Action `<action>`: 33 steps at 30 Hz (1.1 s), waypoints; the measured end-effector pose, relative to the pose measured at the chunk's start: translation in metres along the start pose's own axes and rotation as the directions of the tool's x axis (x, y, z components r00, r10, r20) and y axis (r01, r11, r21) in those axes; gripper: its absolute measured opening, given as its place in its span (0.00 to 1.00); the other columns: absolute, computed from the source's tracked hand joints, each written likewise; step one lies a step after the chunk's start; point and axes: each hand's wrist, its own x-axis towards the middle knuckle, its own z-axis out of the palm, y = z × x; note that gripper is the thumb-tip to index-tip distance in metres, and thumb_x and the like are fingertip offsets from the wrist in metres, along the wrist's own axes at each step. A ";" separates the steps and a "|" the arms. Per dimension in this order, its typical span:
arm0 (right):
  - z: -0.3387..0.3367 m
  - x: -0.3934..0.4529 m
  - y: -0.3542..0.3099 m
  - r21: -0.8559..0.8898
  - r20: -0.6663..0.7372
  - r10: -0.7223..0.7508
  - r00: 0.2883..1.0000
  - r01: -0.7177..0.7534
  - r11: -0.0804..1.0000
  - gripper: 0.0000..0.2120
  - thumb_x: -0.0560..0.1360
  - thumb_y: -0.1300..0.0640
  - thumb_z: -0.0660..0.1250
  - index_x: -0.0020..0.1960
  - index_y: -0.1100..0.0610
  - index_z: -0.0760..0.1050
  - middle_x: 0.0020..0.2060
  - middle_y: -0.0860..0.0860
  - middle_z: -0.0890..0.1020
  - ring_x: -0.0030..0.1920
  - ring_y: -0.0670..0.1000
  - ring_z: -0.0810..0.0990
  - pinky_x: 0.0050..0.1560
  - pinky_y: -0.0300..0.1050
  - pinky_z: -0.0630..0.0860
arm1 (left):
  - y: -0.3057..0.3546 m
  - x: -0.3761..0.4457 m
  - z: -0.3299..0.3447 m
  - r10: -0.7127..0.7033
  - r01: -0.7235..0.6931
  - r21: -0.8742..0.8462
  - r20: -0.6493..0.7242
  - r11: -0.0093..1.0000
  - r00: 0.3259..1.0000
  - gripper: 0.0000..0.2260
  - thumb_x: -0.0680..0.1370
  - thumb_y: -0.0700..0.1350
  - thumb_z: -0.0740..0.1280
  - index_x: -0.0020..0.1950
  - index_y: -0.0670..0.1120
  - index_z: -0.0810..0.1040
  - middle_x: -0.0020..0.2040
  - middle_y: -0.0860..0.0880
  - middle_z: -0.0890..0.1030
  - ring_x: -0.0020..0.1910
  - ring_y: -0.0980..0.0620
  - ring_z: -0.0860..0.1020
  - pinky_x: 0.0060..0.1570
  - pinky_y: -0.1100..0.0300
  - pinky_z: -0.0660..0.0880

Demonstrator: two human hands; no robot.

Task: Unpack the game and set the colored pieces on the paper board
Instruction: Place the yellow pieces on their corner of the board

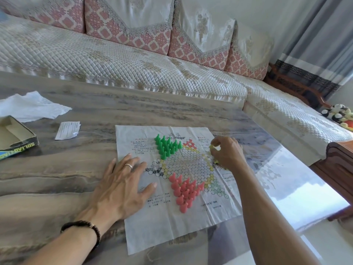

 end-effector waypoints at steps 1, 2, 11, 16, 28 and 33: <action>-0.004 0.003 -0.003 0.060 -0.025 -0.015 1.000 0.017 0.998 0.07 0.73 0.57 0.69 0.52 0.53 0.80 0.45 0.47 0.82 0.50 0.50 0.79 0.57 0.56 0.75 | 0.000 0.000 0.000 -0.003 0.003 -0.004 -0.003 1.000 1.000 0.41 0.69 0.71 0.39 0.77 0.52 0.58 0.78 0.49 0.56 0.78 0.53 0.47 0.75 0.50 0.43; -0.007 0.005 -0.007 0.093 -0.043 -0.033 0.999 0.037 0.995 0.07 0.73 0.58 0.68 0.51 0.54 0.80 0.43 0.46 0.82 0.47 0.50 0.81 0.55 0.56 0.77 | 0.000 0.000 0.000 -0.006 0.006 -0.007 -0.005 1.000 1.000 0.41 0.69 0.71 0.39 0.77 0.52 0.58 0.78 0.49 0.56 0.78 0.53 0.46 0.75 0.50 0.42; 0.019 0.008 -0.017 -0.055 0.186 -0.023 0.982 0.033 0.998 0.11 0.71 0.65 0.64 0.48 0.54 0.81 0.43 0.51 0.84 0.41 0.52 0.81 0.48 0.53 0.80 | 0.000 0.000 0.001 -0.014 0.014 -0.011 -0.020 1.000 1.000 0.40 0.69 0.71 0.40 0.76 0.53 0.60 0.78 0.51 0.57 0.77 0.54 0.47 0.74 0.52 0.41; 0.022 0.010 -0.013 -0.060 0.188 -0.015 0.982 0.026 0.998 0.11 0.72 0.65 0.65 0.51 0.54 0.81 0.45 0.52 0.83 0.45 0.54 0.80 0.50 0.53 0.79 | 0.001 -0.001 0.000 -0.017 0.016 -0.040 -0.024 0.999 1.000 0.40 0.68 0.71 0.40 0.75 0.53 0.62 0.77 0.51 0.59 0.77 0.54 0.49 0.75 0.51 0.42; 0.006 0.011 -0.003 0.046 0.054 -0.016 0.998 0.014 0.999 0.14 0.76 0.64 0.62 0.57 0.54 0.80 0.52 0.50 0.84 0.46 0.50 0.81 0.57 0.60 0.76 | 0.000 -0.001 -0.001 -0.011 0.011 -0.020 -0.015 1.000 1.000 0.40 0.69 0.71 0.40 0.75 0.53 0.61 0.77 0.51 0.59 0.77 0.54 0.50 0.75 0.51 0.44; -0.029 0.004 0.018 0.048 0.035 0.020 0.999 -0.022 0.999 0.12 0.73 0.66 0.65 0.50 0.55 0.83 0.47 0.51 0.85 0.44 0.48 0.82 0.51 0.49 0.81 | 0.002 -0.001 -0.003 -0.012 0.012 -0.016 -0.007 1.000 1.000 0.40 0.68 0.71 0.40 0.75 0.54 0.61 0.77 0.51 0.59 0.77 0.54 0.50 0.75 0.51 0.44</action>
